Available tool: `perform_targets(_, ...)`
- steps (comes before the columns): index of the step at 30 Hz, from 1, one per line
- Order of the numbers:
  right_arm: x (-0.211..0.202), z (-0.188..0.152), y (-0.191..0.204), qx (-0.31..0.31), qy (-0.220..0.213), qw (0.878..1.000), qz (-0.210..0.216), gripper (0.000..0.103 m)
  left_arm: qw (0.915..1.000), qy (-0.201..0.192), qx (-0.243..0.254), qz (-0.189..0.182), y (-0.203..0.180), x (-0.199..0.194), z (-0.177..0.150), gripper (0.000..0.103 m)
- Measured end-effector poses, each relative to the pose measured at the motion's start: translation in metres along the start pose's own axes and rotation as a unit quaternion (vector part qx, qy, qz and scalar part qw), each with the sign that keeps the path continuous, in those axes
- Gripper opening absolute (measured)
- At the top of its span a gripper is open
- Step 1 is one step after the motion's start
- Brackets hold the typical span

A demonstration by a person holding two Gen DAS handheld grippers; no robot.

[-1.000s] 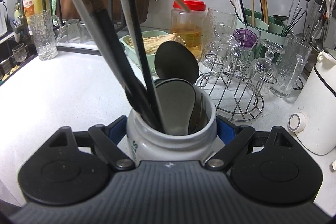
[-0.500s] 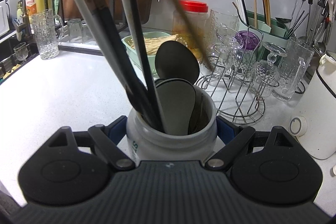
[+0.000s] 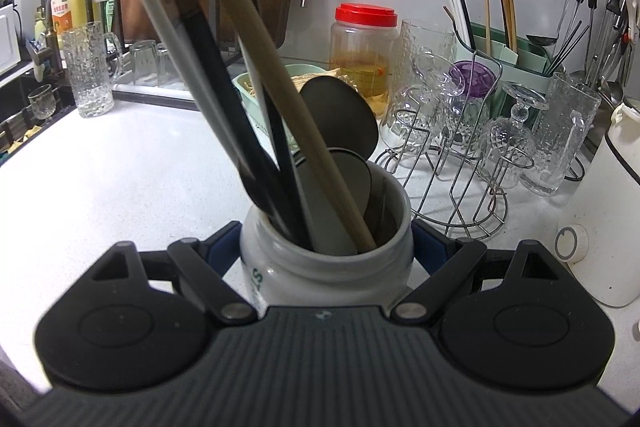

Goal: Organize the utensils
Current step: 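Insert the wooden chopstick into the mug held by the right tool, then open the left tool to release the wooden chopstick in the mug, then lower the mug onto the counter with the right tool while the left tool withdraws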

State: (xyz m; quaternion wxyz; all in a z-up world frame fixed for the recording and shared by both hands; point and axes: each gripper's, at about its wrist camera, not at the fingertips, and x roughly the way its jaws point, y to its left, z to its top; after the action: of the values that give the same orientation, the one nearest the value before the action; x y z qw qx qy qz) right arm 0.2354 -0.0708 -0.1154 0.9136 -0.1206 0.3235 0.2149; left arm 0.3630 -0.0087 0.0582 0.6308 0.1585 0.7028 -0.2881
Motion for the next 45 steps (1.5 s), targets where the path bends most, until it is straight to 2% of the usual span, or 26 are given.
perform_targets(11,0.000,0.001,0.000,-0.002,0.000,1.000,0.002,0.091,0.9999,-0.002,0.011,0.013,-0.002,0.029,0.013,0.005)
perform_targets(17,-0.001,0.003,-0.006,0.019,0.000,1.000,0.011,0.089,0.9991,-0.029,0.010,0.029,-0.001,0.029,0.006,0.006)
perform_targets(18,-0.001,0.003,-0.008,0.026,0.000,1.000,0.014,0.090,0.9990,-0.034,0.005,0.028,0.001,0.028,0.005,0.012)
perform_targets(19,-0.001,0.004,-0.009,0.032,-0.001,0.999,0.014,0.099,0.9989,-0.038,0.002,0.028,0.002,0.027,0.004,0.026)
perform_targets(20,-0.002,0.004,-0.009,0.035,-0.004,0.999,0.010,0.103,0.9985,-0.046,0.000,0.029,0.003,0.025,0.002,0.034)
perform_targets(21,-0.004,0.004,-0.010,0.036,-0.009,0.999,0.008,0.103,0.9979,-0.058,-0.002,0.029,0.003,0.022,0.001,0.042)
perform_targets(24,-0.008,0.006,-0.013,0.042,-0.013,0.999,0.009,0.103,0.9956,-0.091,-0.009,0.023,0.003,0.013,-0.005,0.043)
perform_targets(26,-0.011,0.008,-0.018,0.050,-0.011,0.999,0.008,0.103,0.9915,-0.126,-0.013,0.030,0.001,0.004,-0.009,0.043)
perform_targets(29,-0.018,0.011,-0.025,0.060,-0.005,0.998,0.013,0.103,0.9818,-0.184,-0.031,0.034,-0.003,-0.009,-0.016,0.043)
perform_targets(33,-0.031,0.018,-0.036,0.062,0.000,0.998,0.030,0.103,0.9621,-0.256,-0.066,0.065,-0.011,-0.021,-0.028,0.043)
perform_targets(36,-0.043,0.021,-0.041,0.054,0.000,0.997,0.046,0.103,0.9441,-0.299,-0.109,0.085,-0.016,-0.028,-0.039,0.043)
perform_targets(41,-0.058,0.025,-0.046,0.040,0.005,0.995,0.096,0.103,0.9090,-0.360,-0.179,0.112,-0.019,-0.033,-0.065,0.043)
perform_targets(45,-0.074,0.032,-0.041,0.037,-0.003,0.994,0.105,0.103,0.8845,-0.395,-0.210,0.134,-0.022,-0.039,-0.097,0.043)
